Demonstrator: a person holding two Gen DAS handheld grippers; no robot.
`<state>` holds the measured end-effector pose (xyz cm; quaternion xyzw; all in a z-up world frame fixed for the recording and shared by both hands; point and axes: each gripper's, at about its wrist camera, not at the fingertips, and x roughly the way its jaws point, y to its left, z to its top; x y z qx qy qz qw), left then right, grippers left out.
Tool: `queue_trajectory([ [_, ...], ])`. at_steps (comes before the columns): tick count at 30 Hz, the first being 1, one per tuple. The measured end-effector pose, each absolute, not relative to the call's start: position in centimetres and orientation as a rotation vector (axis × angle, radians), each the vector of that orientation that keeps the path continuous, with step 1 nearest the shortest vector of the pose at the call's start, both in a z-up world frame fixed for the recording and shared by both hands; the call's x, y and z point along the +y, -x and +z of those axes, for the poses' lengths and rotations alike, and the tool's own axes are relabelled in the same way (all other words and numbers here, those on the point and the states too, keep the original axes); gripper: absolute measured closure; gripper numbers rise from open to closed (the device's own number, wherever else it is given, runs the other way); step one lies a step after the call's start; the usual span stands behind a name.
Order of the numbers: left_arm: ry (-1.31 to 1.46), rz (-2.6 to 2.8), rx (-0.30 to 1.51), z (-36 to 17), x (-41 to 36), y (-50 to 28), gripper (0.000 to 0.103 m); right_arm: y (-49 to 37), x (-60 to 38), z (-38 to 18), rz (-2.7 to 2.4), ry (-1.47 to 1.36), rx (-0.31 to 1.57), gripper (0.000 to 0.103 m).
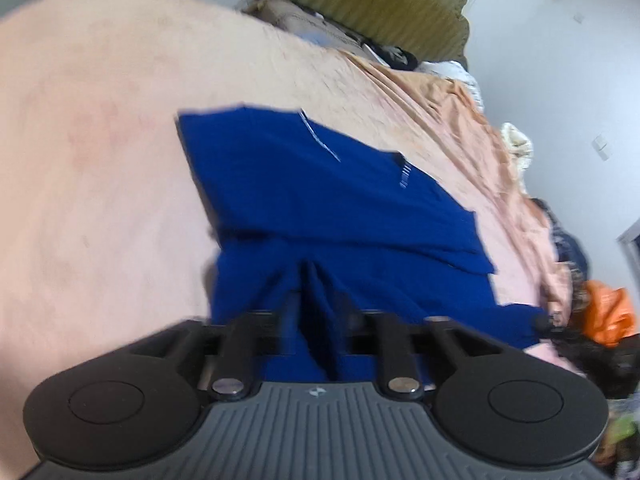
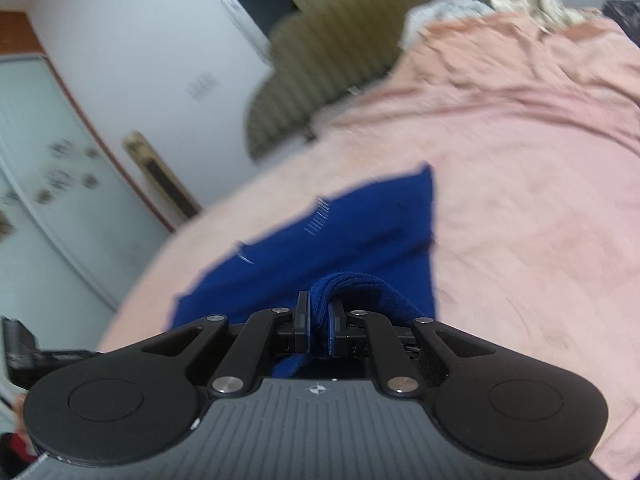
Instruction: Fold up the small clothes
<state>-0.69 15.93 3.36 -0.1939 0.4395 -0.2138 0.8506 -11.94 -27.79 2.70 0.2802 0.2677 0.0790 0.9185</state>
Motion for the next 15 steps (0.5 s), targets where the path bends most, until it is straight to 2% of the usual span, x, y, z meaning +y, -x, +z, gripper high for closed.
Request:
queue_trajectory([
  [2, 0.433, -0.450, 0.902, 3.1, 16.1, 2.2, 0.024, 11.8, -27.9, 1.6, 0.157, -0.590, 0.572, 0.091],
  [10, 0.455, -0.506, 0.961, 0.7, 13.5, 2.2, 0.024, 11.9, -28.3, 0.2, 0.151, -0.620, 0.590, 0.091],
  [13, 0.491, -0.535, 0.980, -0.7, 12.6, 1.8, 0.026, 12.0, -28.3, 0.3, 0.153, -0.624, 0.588, 0.090],
  [14, 0.487, -0.548, 0.979, -1.0, 12.2, 1.8, 0.044, 12.1, -28.3, 0.3, 0.155, -0.625, 0.585, 0.090],
  [15, 0.475, -0.564, 0.989, -1.1, 11.8, 1.8, 0.074, 12.2, -28.3, 0.4, 0.157, -0.626, 0.583, 0.090],
])
